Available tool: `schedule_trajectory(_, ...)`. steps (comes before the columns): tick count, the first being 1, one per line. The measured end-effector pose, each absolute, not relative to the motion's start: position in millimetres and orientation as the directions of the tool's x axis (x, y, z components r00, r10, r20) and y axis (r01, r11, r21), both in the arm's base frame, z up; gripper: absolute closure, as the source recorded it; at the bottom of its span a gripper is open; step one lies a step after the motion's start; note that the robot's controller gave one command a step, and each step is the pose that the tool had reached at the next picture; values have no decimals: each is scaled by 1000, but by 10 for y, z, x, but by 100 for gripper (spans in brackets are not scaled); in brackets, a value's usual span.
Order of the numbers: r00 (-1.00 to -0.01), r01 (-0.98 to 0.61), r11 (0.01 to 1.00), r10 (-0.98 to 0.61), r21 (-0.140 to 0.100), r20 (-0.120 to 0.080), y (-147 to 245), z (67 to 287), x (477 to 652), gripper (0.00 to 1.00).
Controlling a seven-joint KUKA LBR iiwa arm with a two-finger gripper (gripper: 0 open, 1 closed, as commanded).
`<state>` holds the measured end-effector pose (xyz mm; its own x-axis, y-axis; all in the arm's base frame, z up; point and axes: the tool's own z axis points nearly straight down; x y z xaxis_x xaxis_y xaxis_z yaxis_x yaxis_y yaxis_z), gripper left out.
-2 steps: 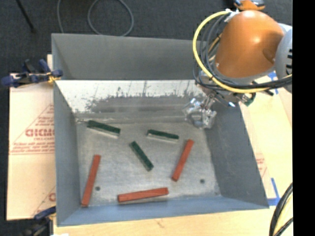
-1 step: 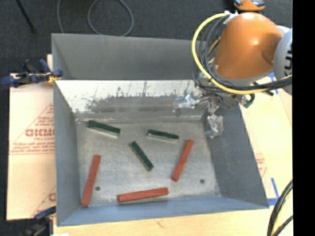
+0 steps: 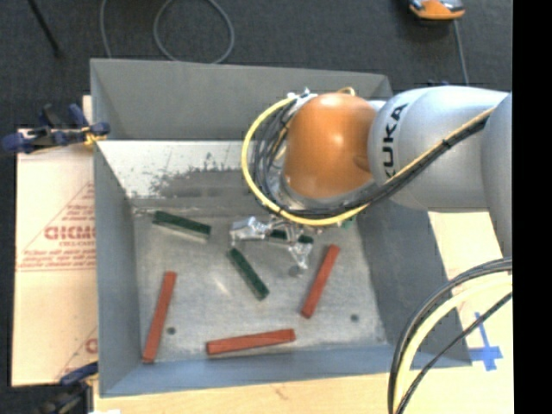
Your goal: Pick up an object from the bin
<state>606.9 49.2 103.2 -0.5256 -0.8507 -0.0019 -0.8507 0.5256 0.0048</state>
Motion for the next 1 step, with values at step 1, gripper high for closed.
schedule_trajectory(1,-98,-995,98,-995,-4,-3,996,723,5706,0)
